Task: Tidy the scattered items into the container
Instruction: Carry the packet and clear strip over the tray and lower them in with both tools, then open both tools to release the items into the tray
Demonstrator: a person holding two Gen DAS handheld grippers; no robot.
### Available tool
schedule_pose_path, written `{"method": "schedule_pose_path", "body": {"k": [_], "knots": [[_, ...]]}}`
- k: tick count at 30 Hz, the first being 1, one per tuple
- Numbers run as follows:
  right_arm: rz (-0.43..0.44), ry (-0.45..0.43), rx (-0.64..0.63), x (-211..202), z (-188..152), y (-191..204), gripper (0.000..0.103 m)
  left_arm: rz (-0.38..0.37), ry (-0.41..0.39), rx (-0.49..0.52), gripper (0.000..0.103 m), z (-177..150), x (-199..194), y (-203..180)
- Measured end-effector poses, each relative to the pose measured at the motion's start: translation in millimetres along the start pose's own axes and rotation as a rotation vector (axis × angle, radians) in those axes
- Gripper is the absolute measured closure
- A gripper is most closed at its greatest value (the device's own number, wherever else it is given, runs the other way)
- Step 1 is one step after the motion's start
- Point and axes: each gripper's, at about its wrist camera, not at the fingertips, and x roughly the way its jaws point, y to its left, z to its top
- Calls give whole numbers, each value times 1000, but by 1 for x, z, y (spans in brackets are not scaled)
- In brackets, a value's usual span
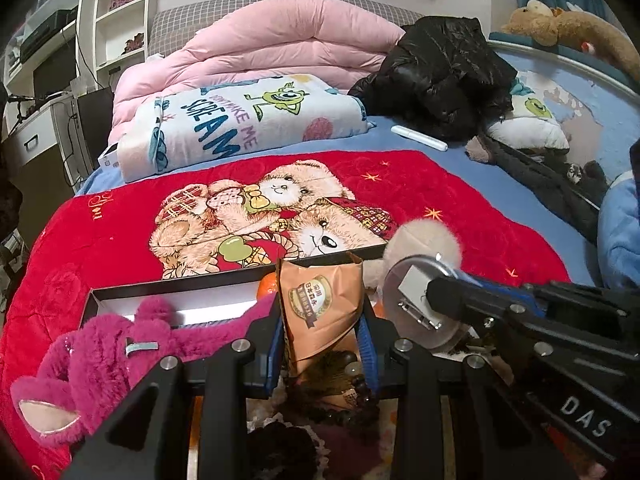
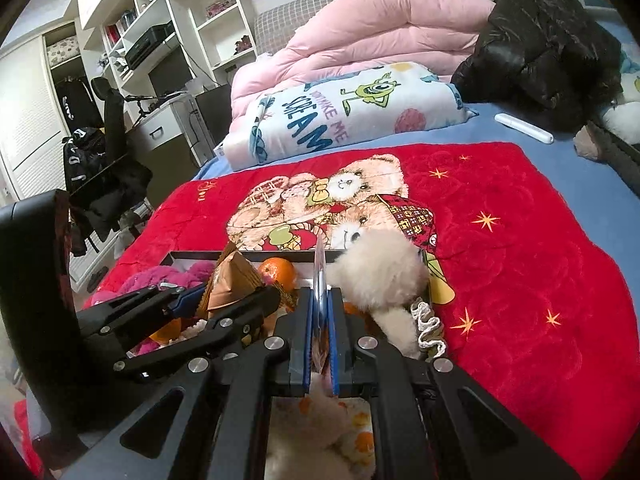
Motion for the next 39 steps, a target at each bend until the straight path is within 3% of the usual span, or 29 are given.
{"method": "schedule_pose_path", "body": {"k": [23, 25, 27, 29, 30, 32, 33, 36, 37, 38, 39], "knots": [[12, -14, -21, -1, -1, 7, 91, 45, 19, -5, 70, 1, -3, 1], [12, -14, -22, -1, 0, 6, 91, 49, 21, -13, 64, 1, -2, 2], [9, -19, -18, -1, 0, 6, 91, 56, 26, -47, 51, 1, -2, 6], [0, -25, -24, -3, 1, 6, 91, 77, 29, -68, 24, 2, -2, 11], [-9, -31, -22, -4, 1, 5, 90, 93, 31, -78, 19, 3, -2, 15], [-17, -38, -5, -7, 3, 1, 81, 108, 42, -111, 3, 4, -3, 24], [-23, -42, 6, -8, 4, -2, 76, 103, 43, -129, 0, 5, -4, 29], [-39, -62, 37, -14, 7, -10, 34, 55, 42, -145, 0, 6, -9, 37], [-37, -72, 48, -17, 8, -13, 15, 56, 40, -138, 0, 6, -10, 36], [-35, -82, 55, -19, 9, -13, 9, 59, 37, -129, 0, 7, -11, 34], [-37, -92, 60, -21, 10, -14, 9, 62, 31, -119, 0, 8, -13, 32]]}}
